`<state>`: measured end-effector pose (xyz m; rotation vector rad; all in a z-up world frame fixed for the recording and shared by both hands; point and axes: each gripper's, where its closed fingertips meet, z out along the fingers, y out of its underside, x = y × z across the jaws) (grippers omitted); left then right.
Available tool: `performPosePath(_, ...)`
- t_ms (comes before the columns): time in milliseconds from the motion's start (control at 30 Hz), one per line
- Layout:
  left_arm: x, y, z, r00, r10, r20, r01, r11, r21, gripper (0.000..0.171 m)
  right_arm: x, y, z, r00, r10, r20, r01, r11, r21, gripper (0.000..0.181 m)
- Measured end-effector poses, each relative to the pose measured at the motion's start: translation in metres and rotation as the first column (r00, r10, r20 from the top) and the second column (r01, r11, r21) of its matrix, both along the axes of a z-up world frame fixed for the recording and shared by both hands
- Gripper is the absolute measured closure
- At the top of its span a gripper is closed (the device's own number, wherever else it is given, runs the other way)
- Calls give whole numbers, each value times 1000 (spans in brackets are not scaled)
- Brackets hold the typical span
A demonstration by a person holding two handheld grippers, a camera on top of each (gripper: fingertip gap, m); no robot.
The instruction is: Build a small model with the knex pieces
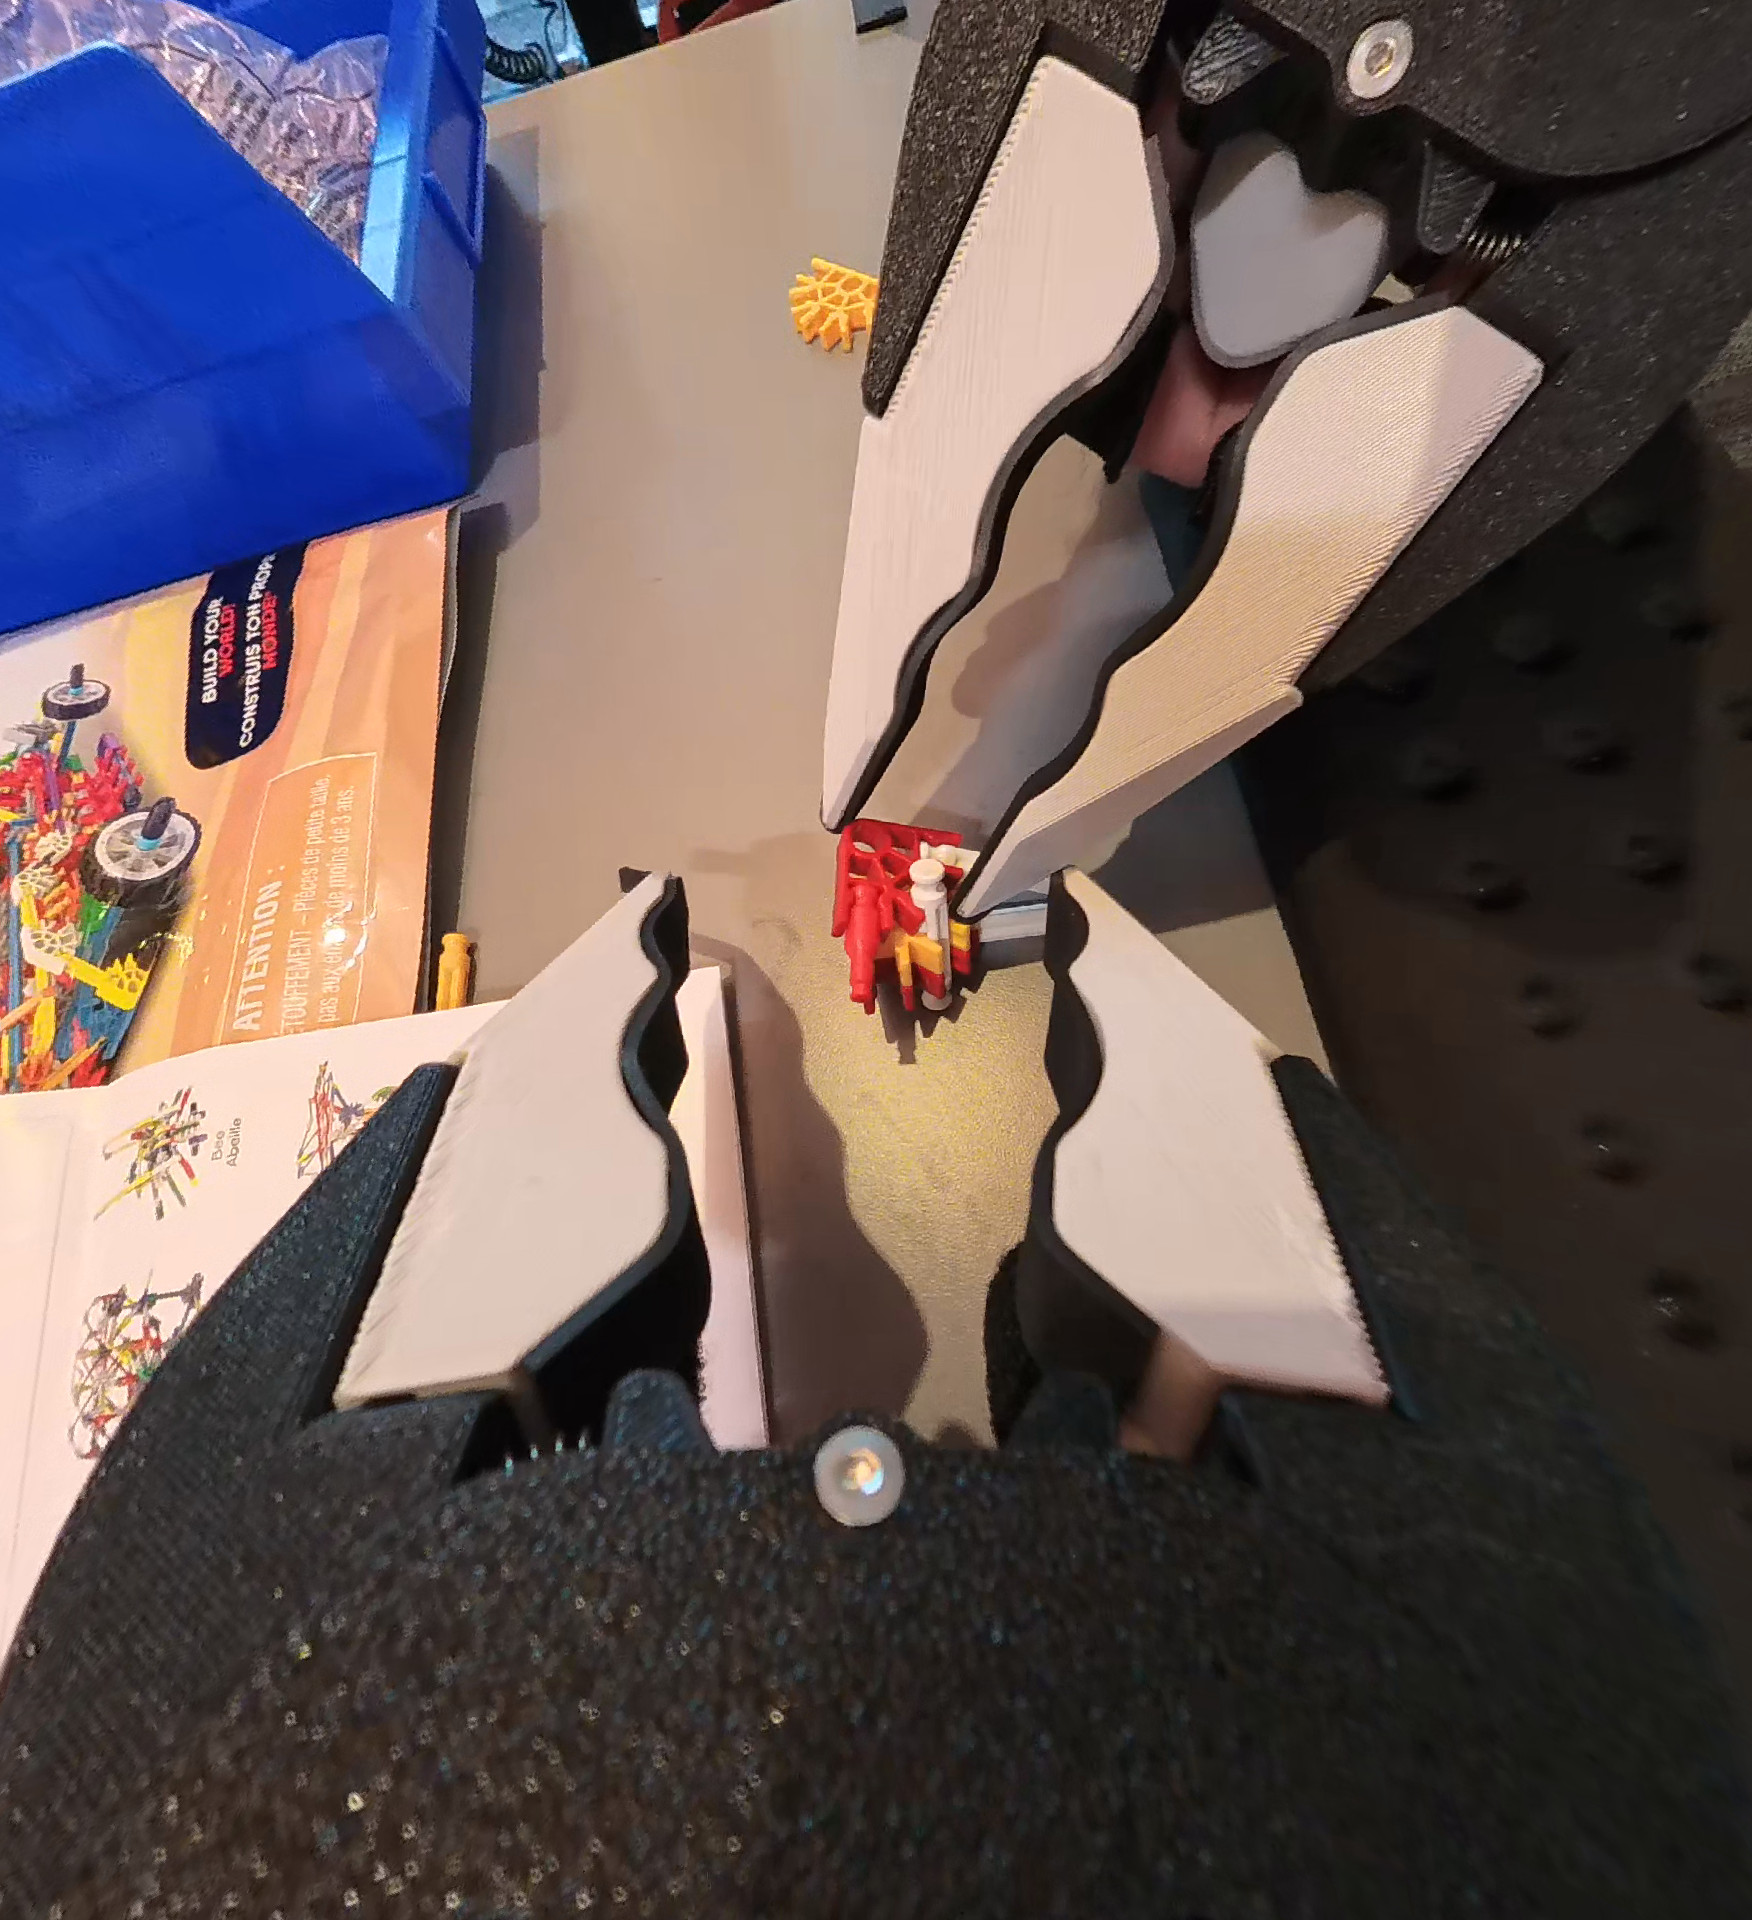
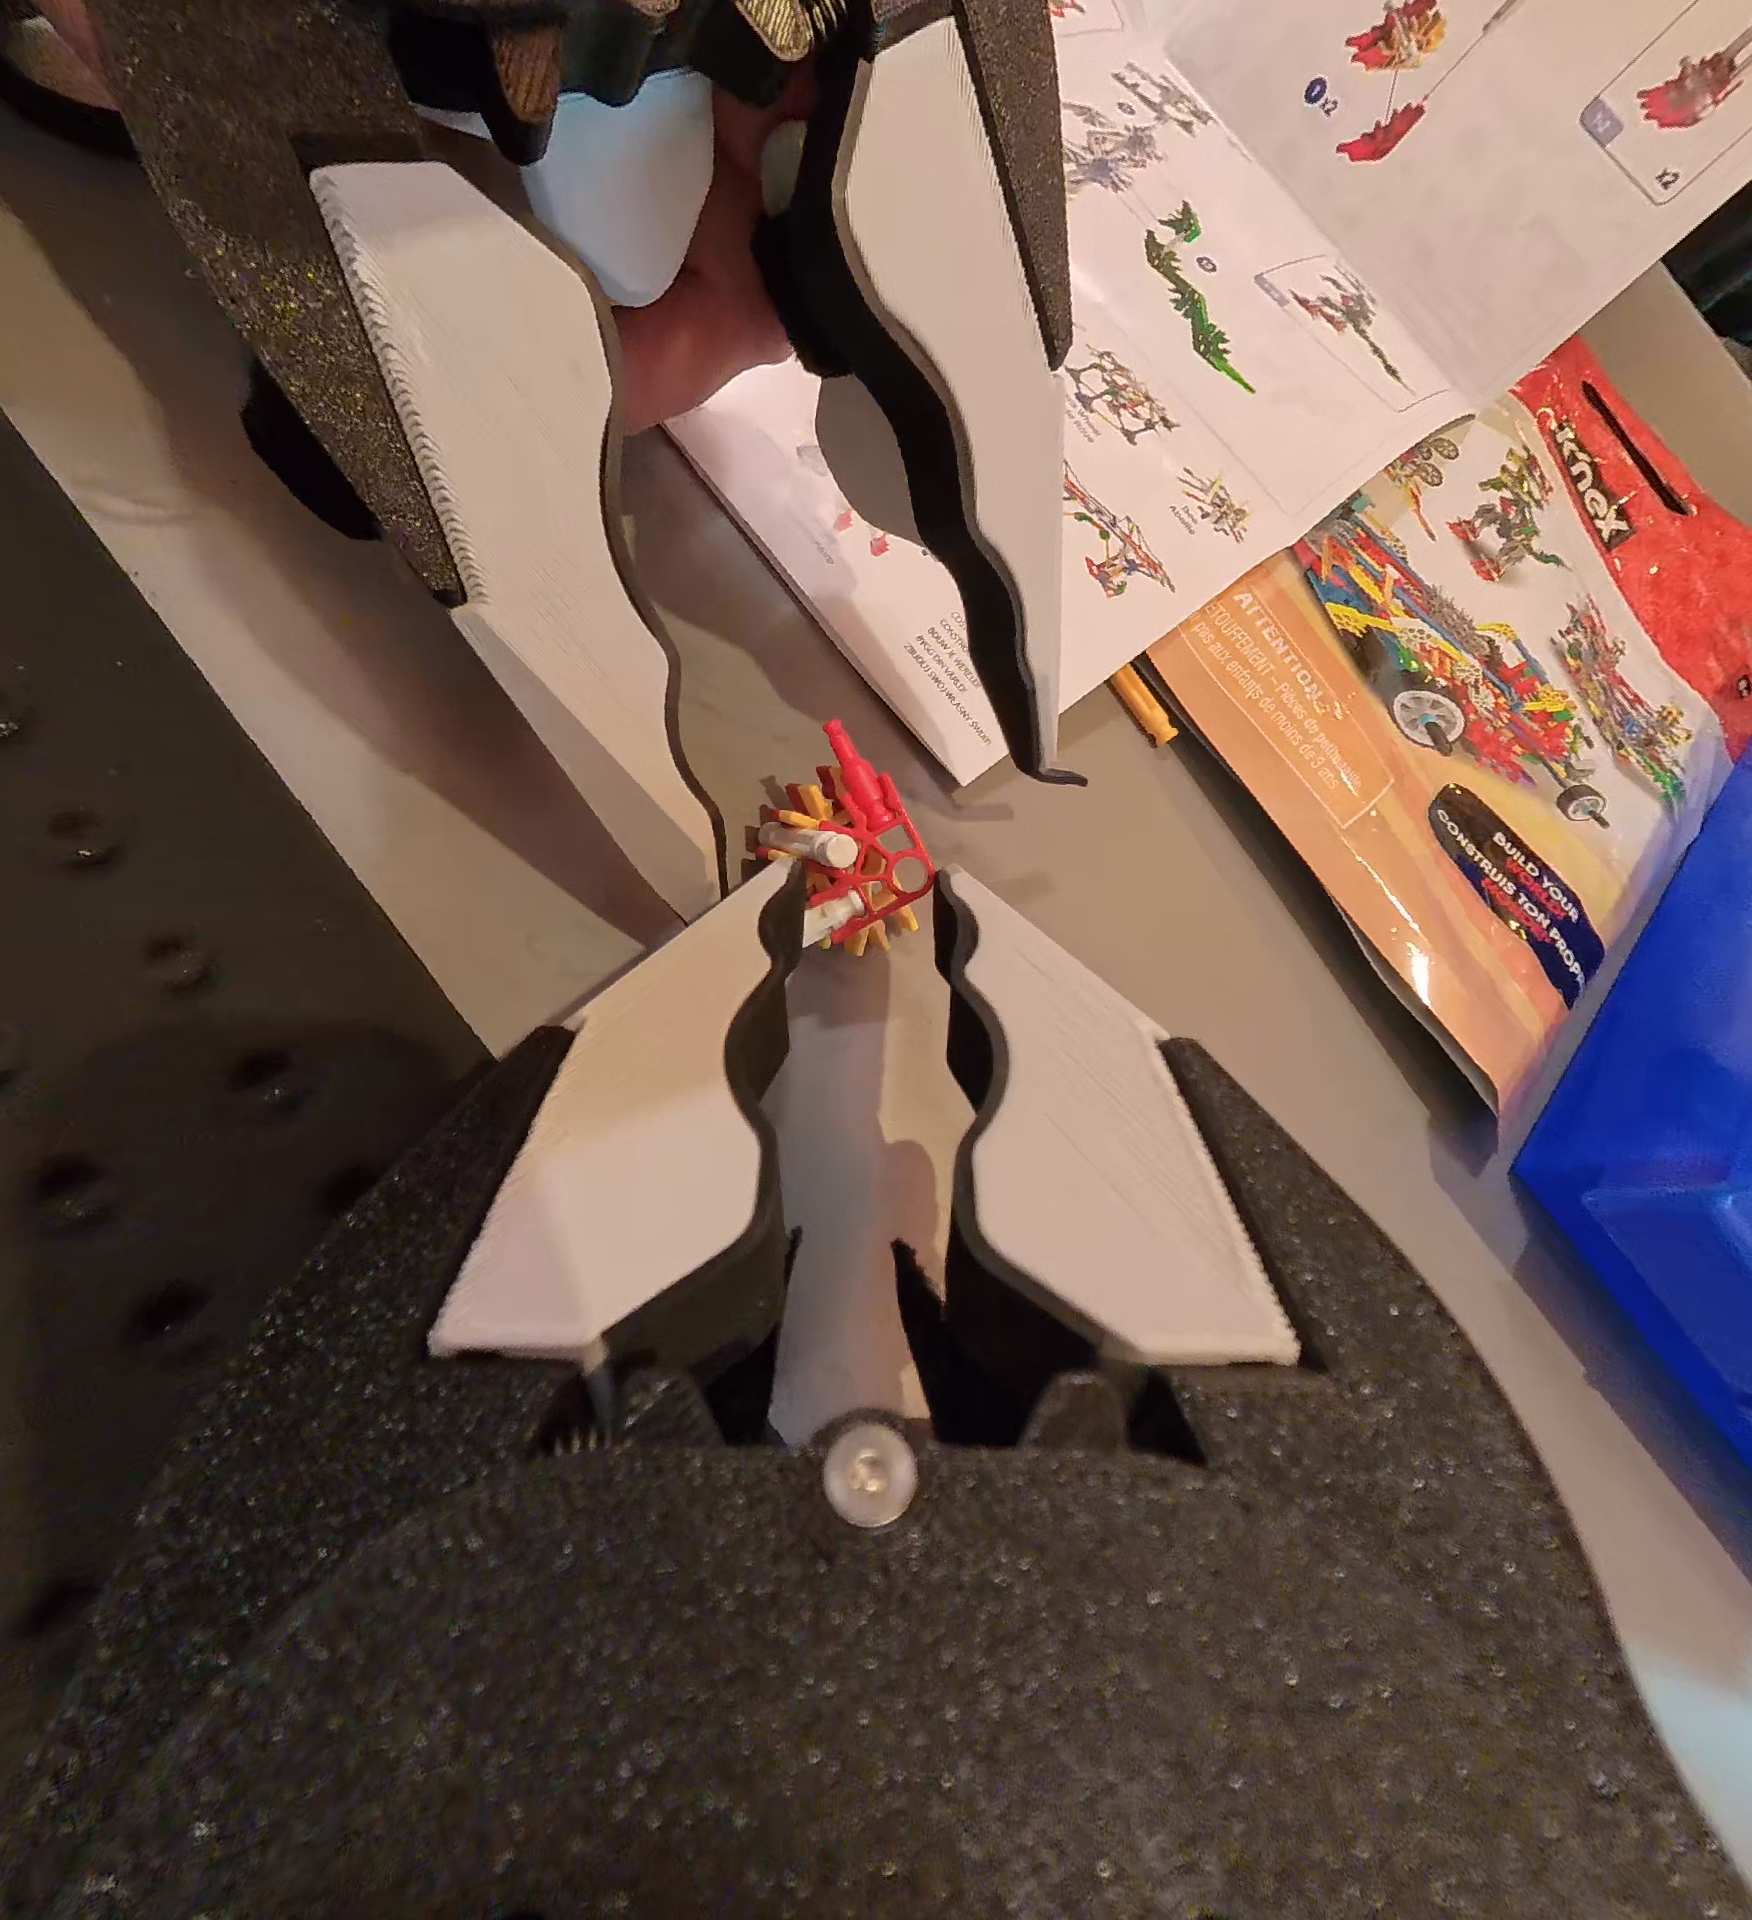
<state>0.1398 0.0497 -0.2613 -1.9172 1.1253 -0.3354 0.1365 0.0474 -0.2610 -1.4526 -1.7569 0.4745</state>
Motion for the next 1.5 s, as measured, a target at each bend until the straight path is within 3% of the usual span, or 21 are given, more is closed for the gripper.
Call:
performPosePath(1167,1,1,-5,999,3,-36,-3,1000,1,105,-1,1,0,1000,1,-7,0,1000,14,156)
performPosePath(1500,-6,-2,6,1000,-2,16,2,1000,5,110,-1,0,1,1000,18,-9,-18,1000,-12,157)
